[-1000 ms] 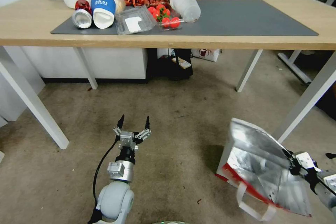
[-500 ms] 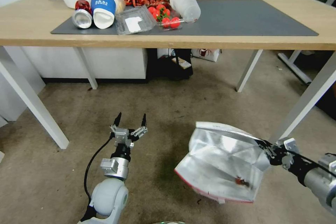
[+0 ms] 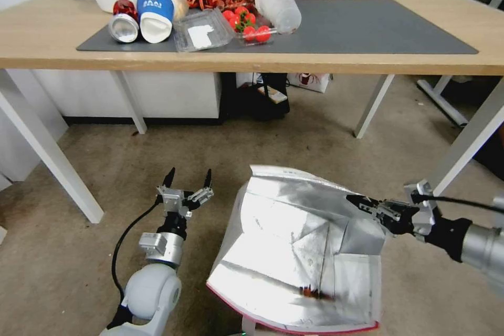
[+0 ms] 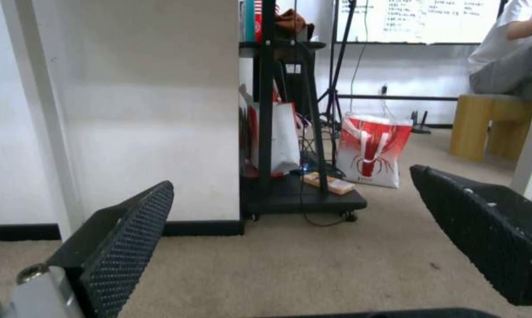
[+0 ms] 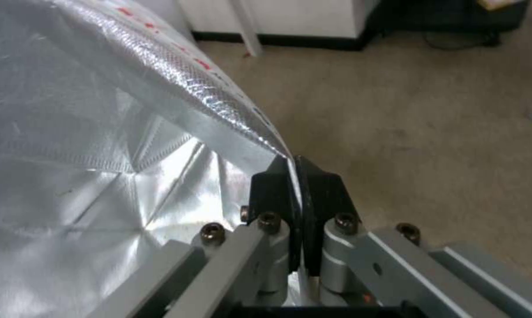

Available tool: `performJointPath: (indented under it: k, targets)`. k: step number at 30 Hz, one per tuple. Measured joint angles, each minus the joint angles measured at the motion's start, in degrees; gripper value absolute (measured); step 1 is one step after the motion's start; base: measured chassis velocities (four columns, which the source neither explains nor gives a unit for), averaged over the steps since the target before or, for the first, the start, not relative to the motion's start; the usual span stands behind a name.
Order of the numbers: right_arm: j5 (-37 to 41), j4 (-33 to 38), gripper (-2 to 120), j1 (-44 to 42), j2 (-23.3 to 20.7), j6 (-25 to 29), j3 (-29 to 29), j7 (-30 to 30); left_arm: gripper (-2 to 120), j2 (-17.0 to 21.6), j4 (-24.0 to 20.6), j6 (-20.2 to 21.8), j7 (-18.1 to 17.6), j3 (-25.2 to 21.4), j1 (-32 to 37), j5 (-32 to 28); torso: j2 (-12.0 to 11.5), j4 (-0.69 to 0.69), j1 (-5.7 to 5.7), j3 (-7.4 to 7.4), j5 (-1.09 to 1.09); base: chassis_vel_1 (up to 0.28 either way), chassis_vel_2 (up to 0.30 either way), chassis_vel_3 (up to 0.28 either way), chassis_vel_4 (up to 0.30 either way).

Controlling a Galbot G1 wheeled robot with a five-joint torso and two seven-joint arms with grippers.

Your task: Pick up the food delivery bag from the floor and place it on the table.

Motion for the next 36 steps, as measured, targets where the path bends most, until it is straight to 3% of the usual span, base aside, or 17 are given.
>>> performJointPath:
  k: [5,14,31,36]
  targets:
    - [6.7,-1.1,0,-1.1,-3.5,0.0,5.4,-1.0,100,1.3,-1.3,1.3,-0.8,-0.4,0.1,-0.9,0.0,0.00,0.00,0.00,0.00,0.000,0.000,0.000,0.000]
    - [8.7,-0.3,0,-3.8,-5.7,0.1,7.8,-5.4,100,3.4,-3.3,2.9,-3.0,-0.5,0.5,-4.9,0.0,-0.01,0.00,0.00,0.00,0.000,0.000,0.000,0.000]
    - [5.9,0.8,0,-3.4,-5.6,0.4,4.9,-10.2,100,5.9,-2.6,2.3,-7.3,-0.5,-0.8,-5.5,0.0,0.00,0.00,0.00,-0.01,0.000,0.000,0.000,0.000]
    - [2.6,-0.4,0,-1.9,-5.9,0.5,2.5,-10.9,100,6.4,-2.1,0.7,-10.7,0.8,-0.9,-3.6,0.0,0.00,0.00,0.00,0.00,0.000,0.000,0.000,0.000]
